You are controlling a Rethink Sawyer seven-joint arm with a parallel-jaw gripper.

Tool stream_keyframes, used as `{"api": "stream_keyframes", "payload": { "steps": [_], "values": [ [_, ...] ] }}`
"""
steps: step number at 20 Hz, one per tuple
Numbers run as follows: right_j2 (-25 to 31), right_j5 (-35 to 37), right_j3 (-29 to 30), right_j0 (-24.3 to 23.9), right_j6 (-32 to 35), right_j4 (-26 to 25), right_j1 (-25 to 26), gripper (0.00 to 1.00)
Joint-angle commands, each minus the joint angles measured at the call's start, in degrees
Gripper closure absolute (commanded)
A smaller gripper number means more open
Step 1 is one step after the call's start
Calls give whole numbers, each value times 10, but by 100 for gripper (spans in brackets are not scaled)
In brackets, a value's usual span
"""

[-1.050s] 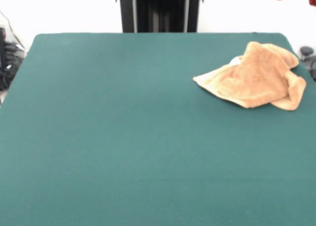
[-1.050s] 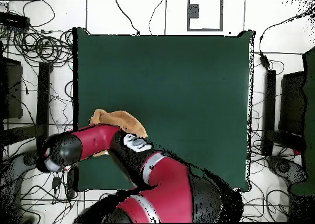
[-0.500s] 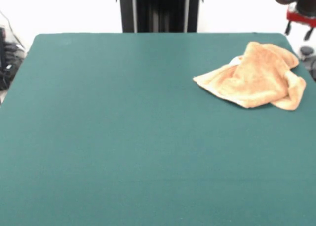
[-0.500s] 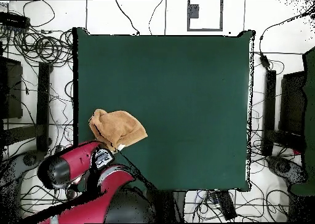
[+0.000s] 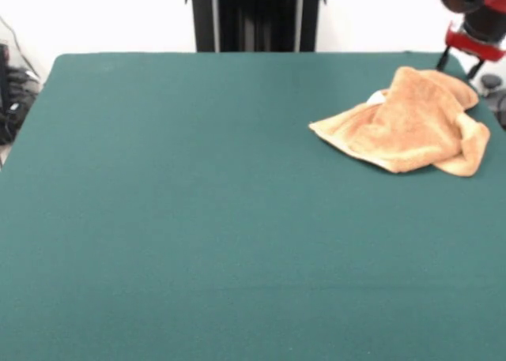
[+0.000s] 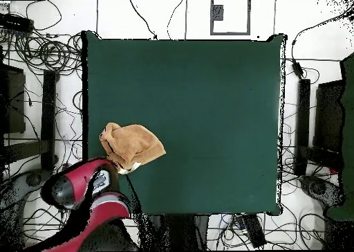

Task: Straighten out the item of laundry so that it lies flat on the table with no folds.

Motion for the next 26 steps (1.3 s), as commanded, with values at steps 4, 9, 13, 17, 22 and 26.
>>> {"api": "stream_keyframes", "payload": {
  "steps": [4, 9, 13, 17, 22, 26],
  "values": [
    [-214, 25, -172, 76, 145, -38, 82, 0],
    [-215, -49, -130, 71, 196, 33, 77, 0],
    [-172, -107, -73, 29, 196, 111, 49, 0],
    [-114, -152, -20, -30, 162, 176, 17, 0],
    [-89, -189, 18, -65, 130, 210, -3, 0],
    [-62, -220, 44, -88, 126, 231, -11, 0]
  ]
}}
